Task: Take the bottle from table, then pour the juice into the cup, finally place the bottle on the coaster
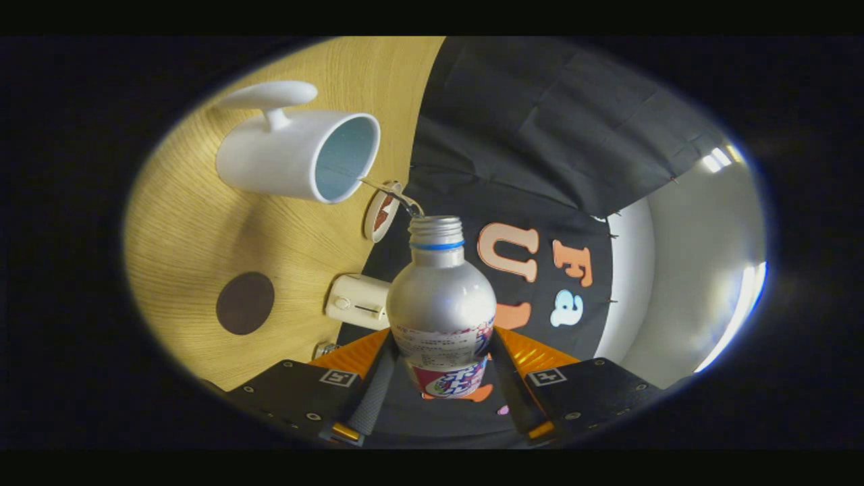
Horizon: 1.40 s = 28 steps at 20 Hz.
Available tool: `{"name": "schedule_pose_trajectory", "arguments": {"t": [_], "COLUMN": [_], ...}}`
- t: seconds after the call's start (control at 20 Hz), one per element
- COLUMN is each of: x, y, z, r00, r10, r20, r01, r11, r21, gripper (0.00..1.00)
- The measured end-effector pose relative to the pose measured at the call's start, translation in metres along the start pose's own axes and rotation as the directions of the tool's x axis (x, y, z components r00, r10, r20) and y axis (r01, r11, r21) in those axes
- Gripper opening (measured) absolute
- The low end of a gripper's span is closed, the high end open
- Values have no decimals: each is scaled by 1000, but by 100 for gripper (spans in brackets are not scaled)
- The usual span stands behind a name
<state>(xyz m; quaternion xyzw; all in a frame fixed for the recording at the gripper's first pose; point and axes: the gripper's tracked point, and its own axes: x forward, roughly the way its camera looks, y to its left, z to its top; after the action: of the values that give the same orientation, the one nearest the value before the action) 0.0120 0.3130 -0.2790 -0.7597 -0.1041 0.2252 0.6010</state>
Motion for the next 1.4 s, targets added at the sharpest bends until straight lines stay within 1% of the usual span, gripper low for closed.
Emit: {"name": "schedule_pose_trajectory", "arguments": {"t": [0.75,1.4], "x": [2,12], "y": [-1,-20], "z": [0,9], "r00": [1000,997], "r10": [3,-43], "r20": [12,65], "r01": [-2,52], "r11": [998,988], "r21": [-65,-142], "gripper": [76,76]}}
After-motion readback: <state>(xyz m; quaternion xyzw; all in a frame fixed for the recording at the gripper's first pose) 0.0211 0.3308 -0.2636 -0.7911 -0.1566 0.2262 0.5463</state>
